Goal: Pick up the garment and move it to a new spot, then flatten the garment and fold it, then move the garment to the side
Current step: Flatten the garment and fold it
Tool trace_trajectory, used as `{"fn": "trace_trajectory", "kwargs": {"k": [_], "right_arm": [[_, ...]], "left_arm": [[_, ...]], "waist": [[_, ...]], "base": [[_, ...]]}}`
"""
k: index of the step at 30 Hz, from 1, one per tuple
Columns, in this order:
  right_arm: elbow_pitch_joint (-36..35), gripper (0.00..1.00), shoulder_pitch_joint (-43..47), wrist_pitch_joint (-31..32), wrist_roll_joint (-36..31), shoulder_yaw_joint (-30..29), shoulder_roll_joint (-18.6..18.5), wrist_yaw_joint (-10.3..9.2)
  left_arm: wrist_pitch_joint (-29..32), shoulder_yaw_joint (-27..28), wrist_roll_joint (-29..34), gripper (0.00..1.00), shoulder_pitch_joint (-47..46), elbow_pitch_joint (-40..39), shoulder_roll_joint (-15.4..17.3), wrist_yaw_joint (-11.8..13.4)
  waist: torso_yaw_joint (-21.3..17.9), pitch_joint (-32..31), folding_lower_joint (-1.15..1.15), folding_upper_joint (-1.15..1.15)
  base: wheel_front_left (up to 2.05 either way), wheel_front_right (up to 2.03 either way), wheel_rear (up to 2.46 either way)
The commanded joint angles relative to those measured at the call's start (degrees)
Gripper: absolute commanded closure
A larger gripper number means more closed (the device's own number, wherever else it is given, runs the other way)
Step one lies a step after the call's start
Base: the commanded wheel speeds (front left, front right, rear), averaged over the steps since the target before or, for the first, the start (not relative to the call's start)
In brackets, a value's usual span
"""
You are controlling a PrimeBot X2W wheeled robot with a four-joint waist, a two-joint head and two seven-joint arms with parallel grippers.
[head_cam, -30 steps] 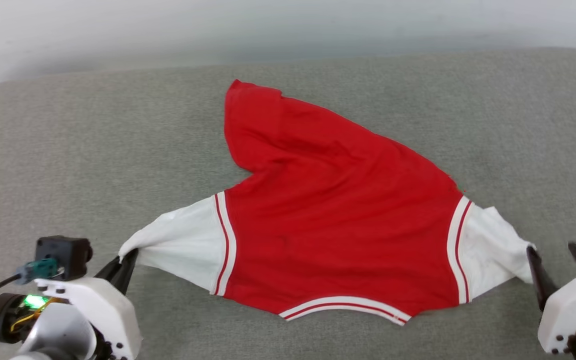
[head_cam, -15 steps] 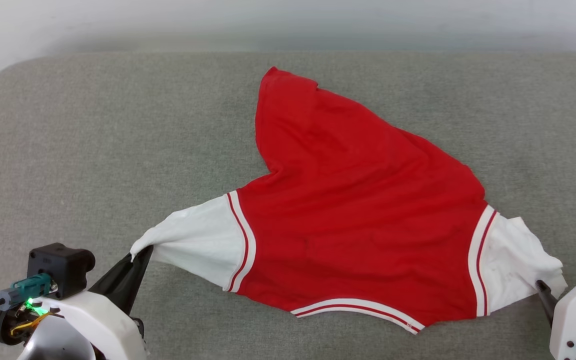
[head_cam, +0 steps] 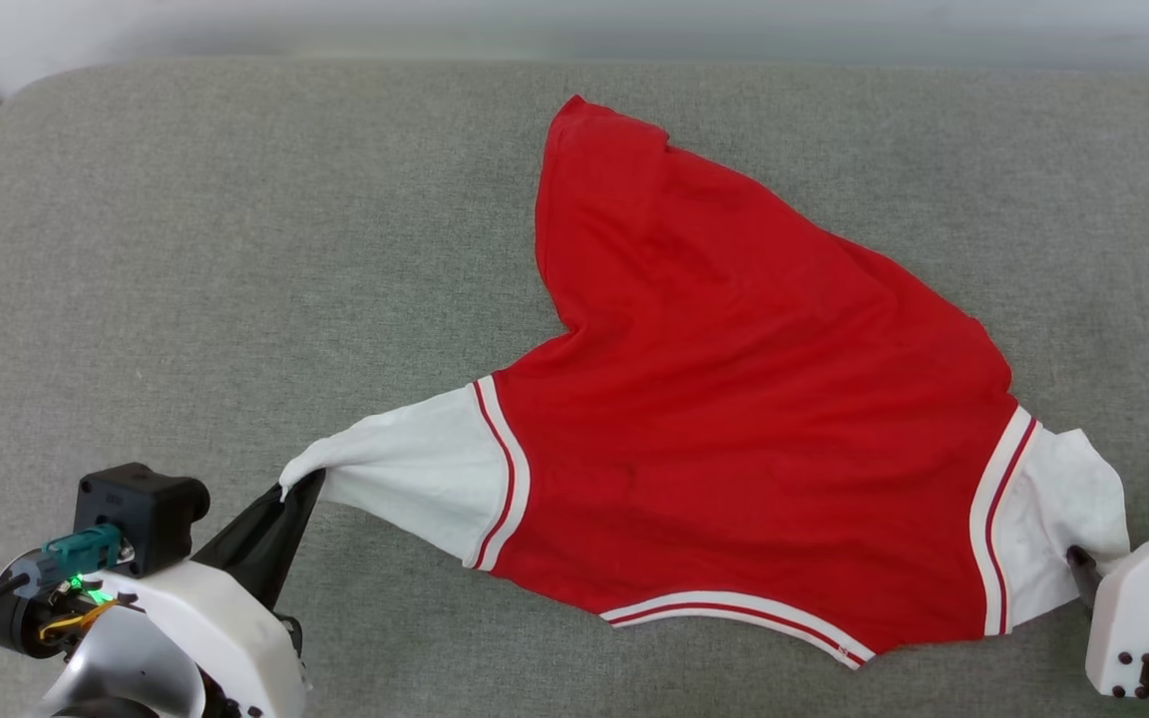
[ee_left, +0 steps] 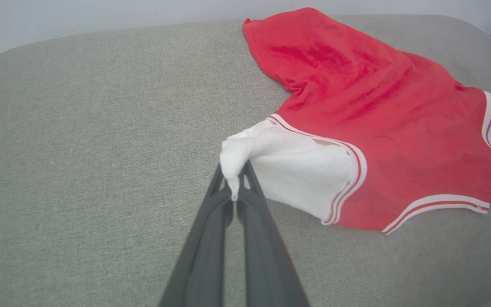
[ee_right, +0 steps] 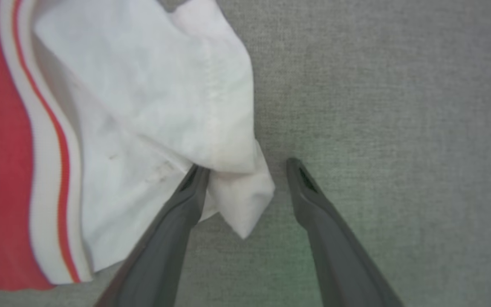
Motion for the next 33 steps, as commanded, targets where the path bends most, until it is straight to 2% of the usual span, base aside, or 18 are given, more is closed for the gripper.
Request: {"fn": "trace_trajectory", "kwargs": {"k": [1,2,8,11,18,24,30,33], "right_arm": [[3.9,0.58,2.05,1.68,0.3,1.53,1.08,-0.01],[4.07,1.0,2.45,1.89,0.53,1.75,1.0,-0.02],[0.78,1.0,1.94,1.49,4.11,0.99,0.11,-0.02],[-2.12,1.0,0.87,2.07,6.21,2.04,-2.56,-0.03],[-10.81,1.0,-3.58,6.49,17.07,3.91,-6.33,-0.03],[-16.4,1.0,-11.1,11.17,24.49,2.48,-8.18,-0.02],[-19.84,1.0,-21.5,14.39,27.94,1.4,-7.16,-0.02],[-20.64,1.0,-27.33,13.52,28.31,0.33,-5.51,-0.02]], "left_arm": [[-0.34,-0.03,-0.27,1.0,-0.59,0.35,0.21,-0.16],[-0.35,0.03,-0.4,1.0,-0.49,0.62,0.29,-0.22],[-1.32,1.82,0.32,1.0,0.46,0.21,1.88,0.05],[-0.77,2.97,0.32,1.0,0.95,-0.95,3.25,-0.08],[-0.95,7.43,-0.76,1.0,0.74,-5.32,6.07,0.03],[-0.97,12.04,-1.6,1.0,-3.87,-8.51,9.24,-0.04],[-1.18,15.83,-2.77,1.0,-11.94,-9.62,12.35,0.03],[-1.54,17.73,-2.64,1.0,-16.37,-8.58,13.66,0.64]], "waist": [[0.02,-0.38,0.0,0.0],[-0.05,-0.77,0.0,0.0],[-1.63,-4.35,0.0,0.0],[-2.75,-6.76,0.0,0.0],[-5.97,-11.41,0.0,0.0],[-7.44,-14.0,0.0,0.0],[-8.52,-15.25,0.0,0.0],[-8.87,-15.06,0.0,0.0]], "base": [[0.0,0.0,0.0],[0.0,0.0,0.0],[0.0,0.0,0.0],[0.0,0.0,0.0],[0.0,0.0,0.0],[0.0,0.0,0.0],[0.0,0.0,0.0],[0.0,0.0,0.0]]}}
